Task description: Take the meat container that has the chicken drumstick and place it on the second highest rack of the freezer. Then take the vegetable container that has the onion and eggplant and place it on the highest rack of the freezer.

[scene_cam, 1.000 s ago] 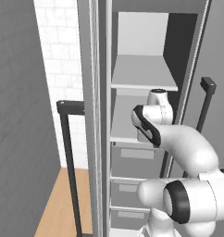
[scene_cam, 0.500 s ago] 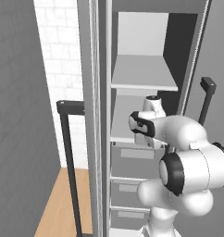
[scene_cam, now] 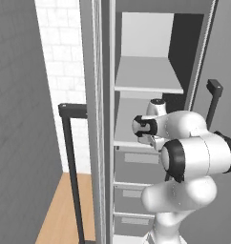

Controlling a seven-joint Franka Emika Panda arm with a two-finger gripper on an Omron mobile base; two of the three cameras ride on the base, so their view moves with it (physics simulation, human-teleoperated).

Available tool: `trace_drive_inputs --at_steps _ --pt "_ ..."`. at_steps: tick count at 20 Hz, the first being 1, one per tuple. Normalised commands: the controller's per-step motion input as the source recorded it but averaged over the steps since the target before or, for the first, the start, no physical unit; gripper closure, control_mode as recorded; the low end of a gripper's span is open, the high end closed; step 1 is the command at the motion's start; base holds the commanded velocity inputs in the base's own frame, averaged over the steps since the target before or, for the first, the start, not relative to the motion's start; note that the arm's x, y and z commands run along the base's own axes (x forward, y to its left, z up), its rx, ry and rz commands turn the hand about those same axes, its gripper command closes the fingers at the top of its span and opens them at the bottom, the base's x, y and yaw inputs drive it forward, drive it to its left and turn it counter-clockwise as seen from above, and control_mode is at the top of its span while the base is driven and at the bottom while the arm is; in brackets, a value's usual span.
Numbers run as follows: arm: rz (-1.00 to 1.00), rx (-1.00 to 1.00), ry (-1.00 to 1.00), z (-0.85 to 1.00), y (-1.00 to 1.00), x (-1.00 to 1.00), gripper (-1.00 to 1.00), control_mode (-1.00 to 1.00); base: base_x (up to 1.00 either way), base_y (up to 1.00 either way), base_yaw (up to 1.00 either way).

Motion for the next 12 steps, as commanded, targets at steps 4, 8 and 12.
trace_drive_inputs --at_steps 4,8,12 --pt "0.0 0.0 -0.15 -0.37 -0.01 0.21 1.0 -1.0 0.0 0.0 0.0" --pt "0.0 0.0 -0.12 -0.23 -0.02 0.29 1.0 -1.0 0.0 0.0 0.0" --pt "0.0 0.0 -0.04 -0.11 -0.09 0.35 1.0 -1.0 0.0 0.0 0.0"
